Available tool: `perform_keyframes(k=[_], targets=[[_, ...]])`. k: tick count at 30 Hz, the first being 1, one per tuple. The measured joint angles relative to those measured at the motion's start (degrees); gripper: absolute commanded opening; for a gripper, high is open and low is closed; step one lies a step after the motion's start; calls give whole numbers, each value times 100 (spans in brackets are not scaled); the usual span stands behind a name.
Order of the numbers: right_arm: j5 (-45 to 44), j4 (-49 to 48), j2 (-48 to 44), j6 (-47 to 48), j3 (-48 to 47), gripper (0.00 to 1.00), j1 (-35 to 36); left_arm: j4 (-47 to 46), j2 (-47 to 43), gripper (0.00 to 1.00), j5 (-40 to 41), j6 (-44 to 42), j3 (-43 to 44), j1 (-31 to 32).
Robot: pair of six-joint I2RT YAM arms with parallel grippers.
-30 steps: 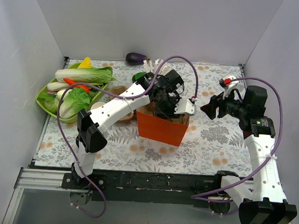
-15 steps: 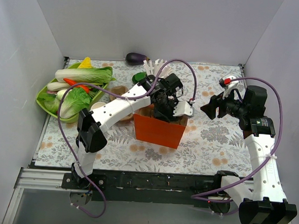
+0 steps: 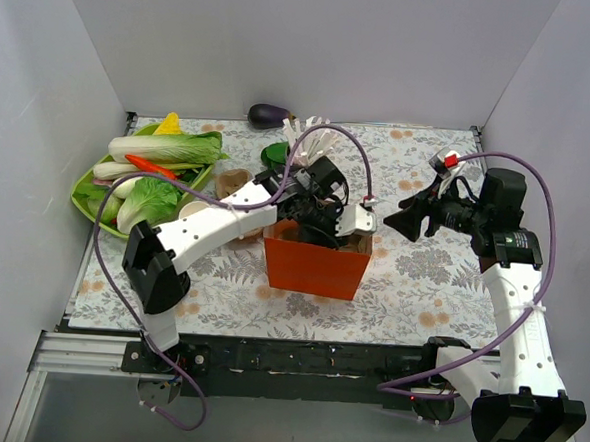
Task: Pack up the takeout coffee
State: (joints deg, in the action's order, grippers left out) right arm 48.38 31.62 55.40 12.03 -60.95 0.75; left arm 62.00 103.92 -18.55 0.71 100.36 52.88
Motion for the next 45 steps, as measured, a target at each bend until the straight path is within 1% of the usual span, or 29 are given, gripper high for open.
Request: perform_keyframes(k=[7, 10, 16, 22, 31, 45], targets=[[719, -48, 57, -343, 74, 75, 0, -688, -859, 0, -225, 42, -437, 0], [828, -46, 76, -420, 76, 76, 42, -817, -909, 0, -291, 129, -439, -22], [835, -37, 219, -570, 61, 79, 168, -782, -774, 0, -293, 278, -439, -42], [461, 7, 468, -614, -79, 79, 323, -623, -660, 0, -286, 295, -439, -59], [160, -2, 509, -780, -79, 79, 431, -428, -481, 0, -205, 319, -439, -59], [-332, 179, 507, -564, -120, 78, 452, -243, -306, 0, -72, 319, -437, -59]])
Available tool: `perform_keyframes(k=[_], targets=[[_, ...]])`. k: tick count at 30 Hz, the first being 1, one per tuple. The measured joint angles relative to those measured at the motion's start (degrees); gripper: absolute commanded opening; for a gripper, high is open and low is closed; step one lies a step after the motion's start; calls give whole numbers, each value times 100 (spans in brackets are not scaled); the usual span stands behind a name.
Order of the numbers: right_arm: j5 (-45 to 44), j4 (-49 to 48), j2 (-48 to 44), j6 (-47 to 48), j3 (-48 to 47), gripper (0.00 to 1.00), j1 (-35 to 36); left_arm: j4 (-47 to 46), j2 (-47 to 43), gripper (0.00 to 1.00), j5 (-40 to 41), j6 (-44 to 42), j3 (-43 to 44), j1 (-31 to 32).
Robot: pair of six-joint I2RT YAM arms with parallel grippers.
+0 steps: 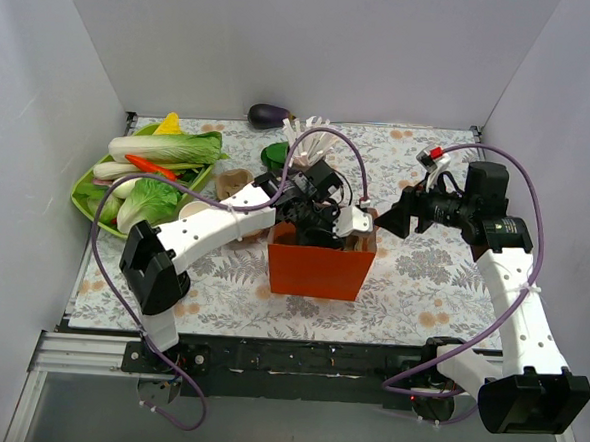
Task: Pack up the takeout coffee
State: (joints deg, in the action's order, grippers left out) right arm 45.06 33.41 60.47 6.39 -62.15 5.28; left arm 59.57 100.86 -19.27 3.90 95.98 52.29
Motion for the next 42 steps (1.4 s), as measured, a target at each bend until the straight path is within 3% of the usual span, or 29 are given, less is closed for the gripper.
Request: perform_keyframes(k=[20, 37, 42], targets=[[420, 114, 0, 269, -426, 78, 0, 275, 605, 0, 251, -7, -4, 0], [365, 76, 0, 260, -431, 79, 0, -199, 608, 0, 291, 85, -612, 0], [348, 74, 0, 258, -431, 79, 0, -245, 610, 14, 319, 160, -629, 0]])
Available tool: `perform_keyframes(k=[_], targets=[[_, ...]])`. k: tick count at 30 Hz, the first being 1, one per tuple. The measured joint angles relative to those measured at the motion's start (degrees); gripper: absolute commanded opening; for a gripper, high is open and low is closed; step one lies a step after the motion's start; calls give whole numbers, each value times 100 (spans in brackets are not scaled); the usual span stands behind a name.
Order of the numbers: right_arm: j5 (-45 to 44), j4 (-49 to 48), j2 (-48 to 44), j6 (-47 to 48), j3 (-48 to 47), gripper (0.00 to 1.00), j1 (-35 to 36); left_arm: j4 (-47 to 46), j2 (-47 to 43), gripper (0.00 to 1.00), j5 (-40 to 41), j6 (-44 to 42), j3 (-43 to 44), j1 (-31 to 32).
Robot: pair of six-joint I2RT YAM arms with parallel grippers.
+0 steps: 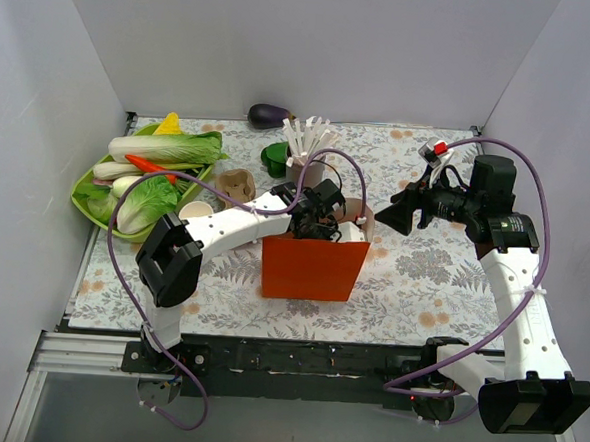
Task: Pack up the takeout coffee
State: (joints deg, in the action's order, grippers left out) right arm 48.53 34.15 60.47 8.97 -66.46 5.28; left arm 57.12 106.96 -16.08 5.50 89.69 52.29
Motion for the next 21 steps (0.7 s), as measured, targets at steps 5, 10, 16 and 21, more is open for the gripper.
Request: perform_keyframes(k=[5, 10, 16, 21], targets=[[-9, -2, 0, 2, 0, 79, 0, 0, -2, 42, 9, 57, 0, 0], [-26, -2, 0, 2, 0, 79, 0, -20, -52, 53, 22, 125, -11, 0], [-39, -2, 0, 4, 0, 79, 0, -72, -271, 59, 22, 254, -9, 0], [-42, -2, 0, 13, 0, 79, 0, -81, -369, 64, 17, 356, 66, 0]])
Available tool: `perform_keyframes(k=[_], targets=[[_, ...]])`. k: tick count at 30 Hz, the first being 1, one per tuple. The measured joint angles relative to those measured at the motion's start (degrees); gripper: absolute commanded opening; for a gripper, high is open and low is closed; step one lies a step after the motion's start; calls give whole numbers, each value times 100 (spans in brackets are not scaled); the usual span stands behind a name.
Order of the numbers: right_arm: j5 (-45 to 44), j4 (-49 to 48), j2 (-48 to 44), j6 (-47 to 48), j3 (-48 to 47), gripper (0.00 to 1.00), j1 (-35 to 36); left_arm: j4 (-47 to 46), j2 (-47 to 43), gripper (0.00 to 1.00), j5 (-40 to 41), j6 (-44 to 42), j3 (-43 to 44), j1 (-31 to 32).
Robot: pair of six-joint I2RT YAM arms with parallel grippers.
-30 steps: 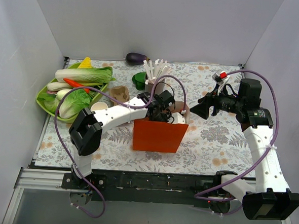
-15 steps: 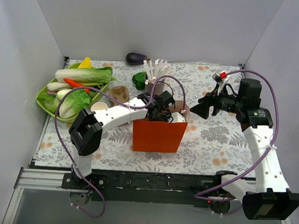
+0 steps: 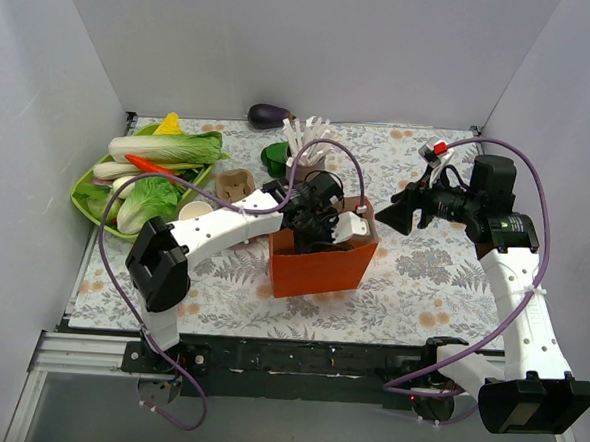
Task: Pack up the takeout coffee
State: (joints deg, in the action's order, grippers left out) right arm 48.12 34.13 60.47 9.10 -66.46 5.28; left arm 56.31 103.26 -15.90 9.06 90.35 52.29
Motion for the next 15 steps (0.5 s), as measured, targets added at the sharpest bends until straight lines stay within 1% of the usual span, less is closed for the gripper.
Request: perform_keyframes(k=[1, 5, 10, 14, 15], targets=[[0, 0, 0, 7, 0, 79, 0, -4, 0, 65, 0, 20, 46, 0], [0, 0, 0, 11, 0, 79, 0, -9, -22, 75, -46, 83, 302, 0], [2, 0, 0, 11, 0, 79, 0, -278, -396, 79, -179, 153, 422, 0], [17, -13, 4, 7, 0, 79, 0, -487, -807, 76, -302, 216, 422, -9], [35, -24, 15, 7, 0, 78, 0, -516, -870, 73, -352, 232, 424, -20]])
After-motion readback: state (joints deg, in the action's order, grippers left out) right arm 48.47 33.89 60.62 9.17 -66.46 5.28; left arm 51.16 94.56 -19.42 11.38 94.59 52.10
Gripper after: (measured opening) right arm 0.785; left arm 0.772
